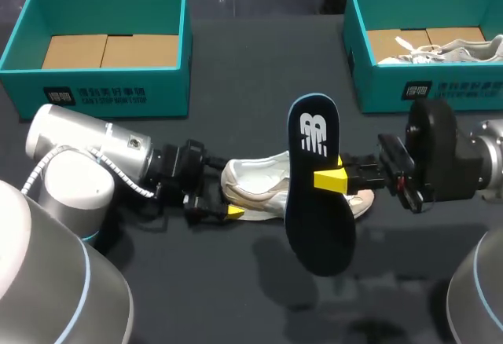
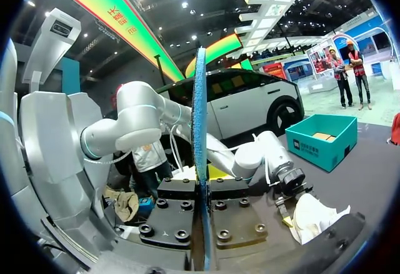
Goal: Take the shoe out of the shoebox, open the shoe tongue, remove and reinsert the insole, then place the shoe into the shoebox
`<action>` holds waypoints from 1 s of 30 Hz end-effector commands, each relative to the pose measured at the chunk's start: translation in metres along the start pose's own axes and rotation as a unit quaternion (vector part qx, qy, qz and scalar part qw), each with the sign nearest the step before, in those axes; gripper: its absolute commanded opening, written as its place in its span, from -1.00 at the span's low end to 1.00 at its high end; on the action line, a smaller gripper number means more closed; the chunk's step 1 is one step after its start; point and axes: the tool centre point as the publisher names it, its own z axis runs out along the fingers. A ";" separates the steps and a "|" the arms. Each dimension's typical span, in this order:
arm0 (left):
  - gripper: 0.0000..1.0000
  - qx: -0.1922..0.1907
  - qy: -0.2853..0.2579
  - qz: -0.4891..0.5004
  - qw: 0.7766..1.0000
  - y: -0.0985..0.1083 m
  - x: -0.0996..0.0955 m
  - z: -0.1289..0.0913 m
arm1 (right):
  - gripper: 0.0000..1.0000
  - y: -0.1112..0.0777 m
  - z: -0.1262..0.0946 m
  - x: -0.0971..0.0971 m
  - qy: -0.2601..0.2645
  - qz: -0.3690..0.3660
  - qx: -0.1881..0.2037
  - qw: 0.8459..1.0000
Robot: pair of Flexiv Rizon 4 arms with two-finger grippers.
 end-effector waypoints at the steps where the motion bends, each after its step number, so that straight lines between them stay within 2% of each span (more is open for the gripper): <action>1: 1.00 -0.032 0.013 0.002 0.999 -0.008 0.002 -0.020 | -1.00 -0.001 0.000 0.002 -0.002 0.000 0.000 1.000; 3: 1.00 -0.065 0.020 -0.007 0.998 -0.012 0.002 -0.028 | -1.00 -0.001 0.000 0.002 -0.002 0.000 0.000 1.000; 5: 1.00 -0.122 0.019 0.010 0.992 -0.015 0.002 -0.038 | -1.00 -0.001 0.000 0.002 -0.002 0.000 0.000 1.000; 19: 1.00 -0.122 0.019 0.010 0.992 -0.015 0.002 -0.038 | -1.00 -0.001 0.000 0.002 -0.002 0.000 0.000 1.000; 23: 1.00 -0.192 0.001 0.020 0.981 -0.020 0.006 -0.038 | -1.00 -0.001 0.000 0.002 -0.002 0.000 0.000 1.000; 25: 1.00 -0.246 0.005 0.023 0.969 -0.024 0.006 -0.041 | -1.00 -0.001 0.000 0.002 -0.002 0.000 0.000 1.000; 27: 1.00 -0.319 0.014 0.033 0.947 -0.032 0.007 -0.047 | -1.00 -0.001 0.000 0.002 -0.002 0.000 0.000 1.000; 28: 1.00 -0.369 -0.011 0.011 0.929 -0.036 0.004 -0.051 | -1.00 -0.001 0.000 0.002 -0.002 0.000 0.000 1.000; 30: 1.00 -0.369 -0.011 0.011 0.929 -0.036 0.004 -0.051 | -1.00 -0.001 0.000 0.002 -0.002 0.000 0.000 1.000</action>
